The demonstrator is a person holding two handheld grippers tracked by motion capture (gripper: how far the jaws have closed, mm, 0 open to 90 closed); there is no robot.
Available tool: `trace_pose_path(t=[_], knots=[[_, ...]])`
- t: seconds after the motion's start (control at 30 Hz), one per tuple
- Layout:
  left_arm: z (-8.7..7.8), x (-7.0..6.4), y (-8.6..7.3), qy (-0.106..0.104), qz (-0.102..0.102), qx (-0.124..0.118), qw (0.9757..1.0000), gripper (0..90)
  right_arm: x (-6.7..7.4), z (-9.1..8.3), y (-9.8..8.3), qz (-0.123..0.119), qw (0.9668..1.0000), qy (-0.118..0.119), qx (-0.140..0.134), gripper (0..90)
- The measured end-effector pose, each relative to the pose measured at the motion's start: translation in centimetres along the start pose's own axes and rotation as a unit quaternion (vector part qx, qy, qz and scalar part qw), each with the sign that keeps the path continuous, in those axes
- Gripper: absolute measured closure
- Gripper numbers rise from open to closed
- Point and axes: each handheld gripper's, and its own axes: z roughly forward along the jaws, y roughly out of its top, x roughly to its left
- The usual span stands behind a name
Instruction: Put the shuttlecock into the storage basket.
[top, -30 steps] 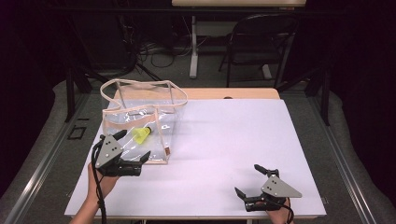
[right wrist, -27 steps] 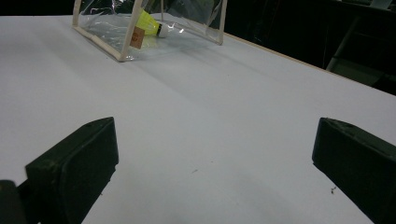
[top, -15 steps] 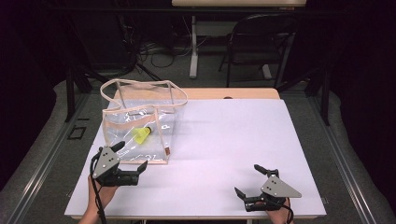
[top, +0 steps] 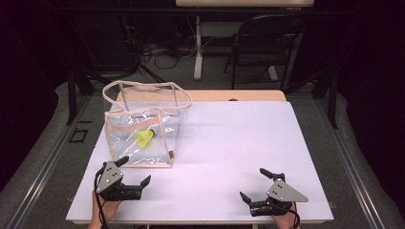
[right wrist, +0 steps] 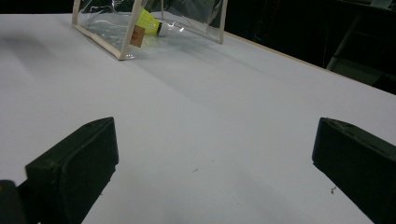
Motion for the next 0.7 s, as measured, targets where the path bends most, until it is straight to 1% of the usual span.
trace_pose_path(t=[0.17,0.33,0.43,0.7], knots=[[0.2,-0.1,-0.7,-0.001,-0.003,0.01,0.9999,0.0,0.0,0.0,0.0,-0.001,1.0,0.0,-0.004,0.0],[0.4,-0.5,-1.4,-0.007,-0.008,0.018,0.9998,0.0,0.0,0.0,0.0,0.0,1.0,0.001,-0.005,0.0],[0.6,-0.8,-1.8,-0.013,-0.006,0.024,0.9996,0.0,0.1,0.0,0.1,-0.002,1.0,0.002,-0.002,0.0],[0.7,-0.9,-2.0,-0.014,-0.007,0.023,0.9996,0.0,0.2,0.0,0.1,0.001,1.0,0.004,-0.001,0.0]])
